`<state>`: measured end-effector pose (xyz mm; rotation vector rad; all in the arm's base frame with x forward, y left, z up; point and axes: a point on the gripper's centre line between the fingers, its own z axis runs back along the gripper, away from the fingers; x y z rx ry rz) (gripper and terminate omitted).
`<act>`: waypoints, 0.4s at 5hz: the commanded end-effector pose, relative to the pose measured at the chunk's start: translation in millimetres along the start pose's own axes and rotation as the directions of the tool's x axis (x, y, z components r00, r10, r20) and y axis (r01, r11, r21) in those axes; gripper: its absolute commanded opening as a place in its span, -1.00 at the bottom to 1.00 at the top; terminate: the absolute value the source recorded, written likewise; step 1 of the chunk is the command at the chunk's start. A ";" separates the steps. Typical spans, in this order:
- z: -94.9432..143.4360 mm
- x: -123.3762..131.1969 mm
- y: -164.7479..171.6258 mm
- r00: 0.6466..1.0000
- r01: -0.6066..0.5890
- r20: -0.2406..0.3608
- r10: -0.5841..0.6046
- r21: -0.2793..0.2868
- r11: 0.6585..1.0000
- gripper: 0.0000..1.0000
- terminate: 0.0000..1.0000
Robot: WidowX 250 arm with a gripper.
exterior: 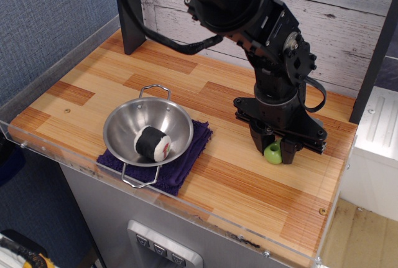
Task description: Move the spatula to the counter on the right of the blue towel.
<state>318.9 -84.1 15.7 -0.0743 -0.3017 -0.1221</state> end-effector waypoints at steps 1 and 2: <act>11.1 -1.5 -2.3 1.000 -0.006 0.014 0.005 0.012 1.000 1.00 -1.00; 14.6 -3.3 0.5 1.000 -0.016 0.016 0.015 0.024 1.000 1.00 -1.00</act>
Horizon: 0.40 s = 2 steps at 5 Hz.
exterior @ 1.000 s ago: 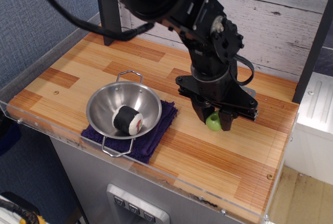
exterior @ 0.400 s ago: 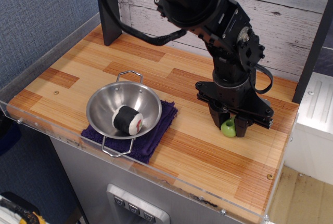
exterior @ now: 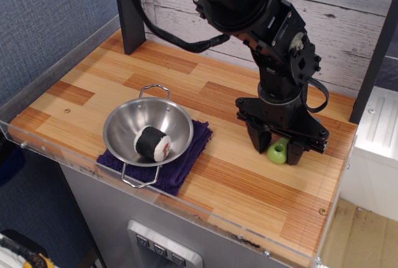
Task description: Move the spatula to the counter on the right of the blue towel.
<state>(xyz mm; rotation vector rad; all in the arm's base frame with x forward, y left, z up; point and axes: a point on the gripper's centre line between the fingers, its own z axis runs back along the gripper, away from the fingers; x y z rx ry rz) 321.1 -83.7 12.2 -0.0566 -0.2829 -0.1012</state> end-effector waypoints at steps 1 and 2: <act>24.9 -7.4 3.5 0.998 -0.031 0.052 0.031 -0.002 1.000 1.00 -1.00; 33.7 -8.0 8.9 0.997 -0.044 0.063 0.043 0.008 0.999 1.00 -1.00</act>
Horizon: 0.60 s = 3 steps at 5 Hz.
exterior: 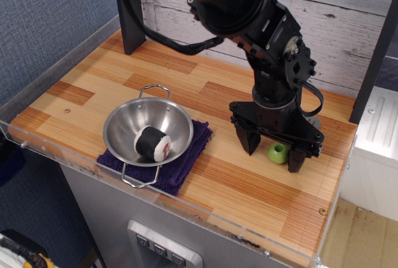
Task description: Move the spatula to the counter on the right of the blue towel.
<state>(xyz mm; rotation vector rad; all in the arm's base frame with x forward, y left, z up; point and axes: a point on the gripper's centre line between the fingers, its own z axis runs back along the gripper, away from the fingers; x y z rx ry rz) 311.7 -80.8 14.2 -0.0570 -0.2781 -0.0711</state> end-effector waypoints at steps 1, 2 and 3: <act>44.2 5.5 10.8 0.993 0.029 0.117 -0.031 0.017 0.999 1.00 -1.00; 69.0 12.4 12.4 0.983 0.030 0.181 -0.033 0.019 0.999 1.00 -1.00; 102.3 15.9 19.8 0.968 0.040 0.247 -0.046 0.031 0.999 1.00 -1.00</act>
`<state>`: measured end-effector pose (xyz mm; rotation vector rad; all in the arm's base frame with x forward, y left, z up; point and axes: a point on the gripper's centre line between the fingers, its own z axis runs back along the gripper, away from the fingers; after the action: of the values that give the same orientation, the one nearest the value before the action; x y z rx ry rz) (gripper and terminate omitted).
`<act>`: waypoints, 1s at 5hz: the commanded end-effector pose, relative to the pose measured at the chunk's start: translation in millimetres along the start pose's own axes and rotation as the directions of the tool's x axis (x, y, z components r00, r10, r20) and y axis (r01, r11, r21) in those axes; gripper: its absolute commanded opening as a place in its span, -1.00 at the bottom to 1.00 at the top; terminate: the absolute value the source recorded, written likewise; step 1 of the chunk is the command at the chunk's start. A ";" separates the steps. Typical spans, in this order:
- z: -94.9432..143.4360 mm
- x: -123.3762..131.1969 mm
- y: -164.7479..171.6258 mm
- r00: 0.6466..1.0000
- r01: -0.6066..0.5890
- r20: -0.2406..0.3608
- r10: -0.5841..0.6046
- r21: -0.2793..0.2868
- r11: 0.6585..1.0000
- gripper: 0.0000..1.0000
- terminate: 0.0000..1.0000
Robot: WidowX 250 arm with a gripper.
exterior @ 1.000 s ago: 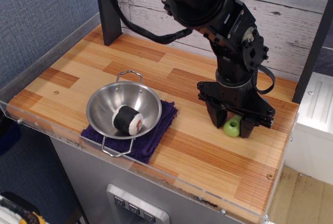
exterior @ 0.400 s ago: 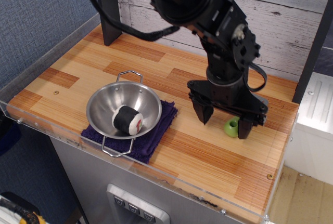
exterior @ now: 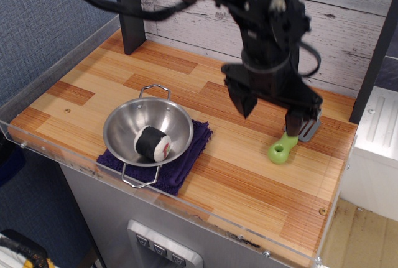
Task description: Move the spatula to the counter on the right of the blue towel.
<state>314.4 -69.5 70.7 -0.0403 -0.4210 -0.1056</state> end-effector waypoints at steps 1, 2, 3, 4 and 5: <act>79.4 6.9 23.2 0.989 -0.020 0.150 0.016 0.029 0.999 1.00 -1.00; 97.3 2.4 33.0 0.987 -0.059 0.154 0.052 0.039 0.998 1.00 -1.00; 97.3 2.4 33.0 0.987 -0.059 0.154 0.052 0.039 0.998 1.00 -1.00; 97.3 2.4 33.0 0.987 -0.059 0.154 0.052 0.039 0.998 1.00 -1.00; 97.3 2.4 33.0 0.987 -0.059 0.154 0.052 0.039 0.998 1.00 -1.00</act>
<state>293.2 -33.1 150.1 -0.0179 -0.5407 -0.0392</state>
